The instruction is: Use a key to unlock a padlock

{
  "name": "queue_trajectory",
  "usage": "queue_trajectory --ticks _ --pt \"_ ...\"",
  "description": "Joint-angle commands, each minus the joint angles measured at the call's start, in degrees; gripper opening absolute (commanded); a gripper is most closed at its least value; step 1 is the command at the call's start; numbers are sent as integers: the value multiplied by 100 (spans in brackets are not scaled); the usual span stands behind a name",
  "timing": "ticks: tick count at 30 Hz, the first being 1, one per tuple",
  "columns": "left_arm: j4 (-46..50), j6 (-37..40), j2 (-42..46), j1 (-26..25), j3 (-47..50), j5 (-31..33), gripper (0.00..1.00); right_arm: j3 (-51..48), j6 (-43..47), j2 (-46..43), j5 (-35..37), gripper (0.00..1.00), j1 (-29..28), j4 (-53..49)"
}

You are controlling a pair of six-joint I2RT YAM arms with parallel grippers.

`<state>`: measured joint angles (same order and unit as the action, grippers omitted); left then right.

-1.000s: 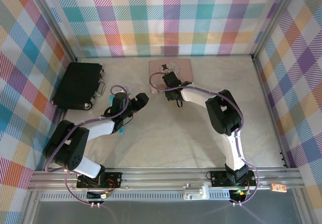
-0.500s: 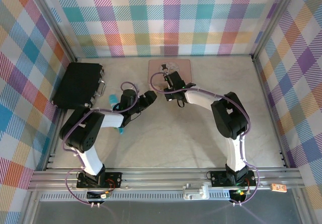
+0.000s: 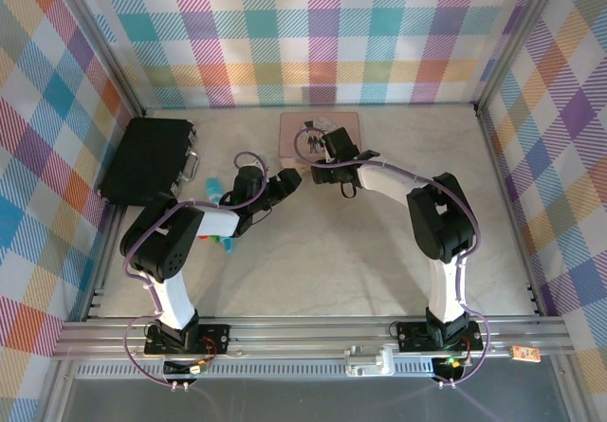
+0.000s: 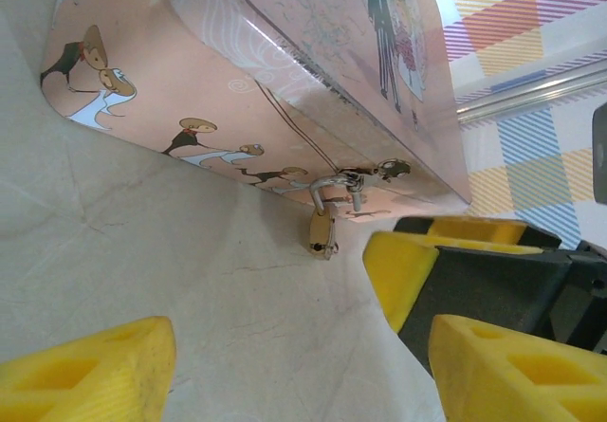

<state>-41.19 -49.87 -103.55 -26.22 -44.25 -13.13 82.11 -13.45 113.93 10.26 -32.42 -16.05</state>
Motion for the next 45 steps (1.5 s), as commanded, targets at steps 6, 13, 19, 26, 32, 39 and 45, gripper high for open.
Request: queue_trajectory --ticks 6,13,19,26,32,39,45 --pt "158 100 233 20 52 38 71 18 -857 192 421 65 49 -495" --pt "520 288 588 47 118 237 73 304 -1261 579 71 60 274 -443" --pt "724 428 704 121 24 332 73 319 -1381 763 -54 53 307 -273" --pt "924 648 869 760 -309 250 76 473 -1493 1116 2 48 316 -333" --pt "1561 1329 744 980 -1123 447 79 491 -1493 1232 59 36 333 -319" --pt "1445 1230 -275 1250 -2059 -76 79 445 -1204 1101 96 26 333 -203" --pt "1699 1259 -962 1251 -2710 -404 79 156 -868 799 -145 21 333 245"
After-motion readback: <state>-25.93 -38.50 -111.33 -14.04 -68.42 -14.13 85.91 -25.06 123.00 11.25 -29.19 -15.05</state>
